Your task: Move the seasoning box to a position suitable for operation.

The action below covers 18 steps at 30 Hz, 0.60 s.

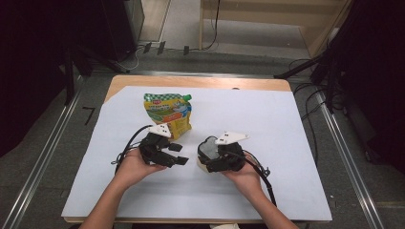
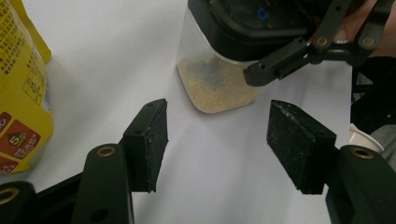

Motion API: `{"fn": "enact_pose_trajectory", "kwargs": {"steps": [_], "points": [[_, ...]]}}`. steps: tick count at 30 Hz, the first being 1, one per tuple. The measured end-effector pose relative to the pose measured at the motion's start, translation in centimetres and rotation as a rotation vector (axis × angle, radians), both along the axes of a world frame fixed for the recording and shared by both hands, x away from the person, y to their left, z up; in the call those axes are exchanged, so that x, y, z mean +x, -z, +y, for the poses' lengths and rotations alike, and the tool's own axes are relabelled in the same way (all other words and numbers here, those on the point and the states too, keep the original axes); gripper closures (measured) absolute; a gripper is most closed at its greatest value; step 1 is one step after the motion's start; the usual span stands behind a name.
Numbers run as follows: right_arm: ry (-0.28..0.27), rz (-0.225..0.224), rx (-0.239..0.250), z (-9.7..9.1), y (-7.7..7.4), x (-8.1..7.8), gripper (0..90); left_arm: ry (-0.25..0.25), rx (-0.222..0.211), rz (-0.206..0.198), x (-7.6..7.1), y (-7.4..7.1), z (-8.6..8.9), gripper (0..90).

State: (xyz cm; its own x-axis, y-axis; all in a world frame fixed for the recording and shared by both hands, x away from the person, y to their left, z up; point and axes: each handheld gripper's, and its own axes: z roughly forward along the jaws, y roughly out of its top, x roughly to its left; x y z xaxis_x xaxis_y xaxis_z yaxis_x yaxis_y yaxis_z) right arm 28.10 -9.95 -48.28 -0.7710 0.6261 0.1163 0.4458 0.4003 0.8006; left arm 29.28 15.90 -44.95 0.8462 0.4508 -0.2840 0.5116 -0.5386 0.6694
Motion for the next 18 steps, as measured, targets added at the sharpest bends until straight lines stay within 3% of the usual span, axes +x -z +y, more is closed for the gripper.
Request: {"fn": "enact_pose_trajectory", "kwargs": {"steps": [6,8,18], "points": [[-0.002,-0.038,-0.004,0.1,0.35,-0.52,16.5,0.003,0.001,0.001,-0.03,0.0,-0.07,39.3],[-0.013,-0.009,0.002,0.08,0.6,-0.46,14.7,0.003,0.001,-0.001,-0.07,-0.01,-0.1,39.2],[-0.028,0.026,0.005,-0.2,-0.2,-0.44,12.8,0.003,0.004,0.005,-0.04,0.03,-0.12,39.0]]}}
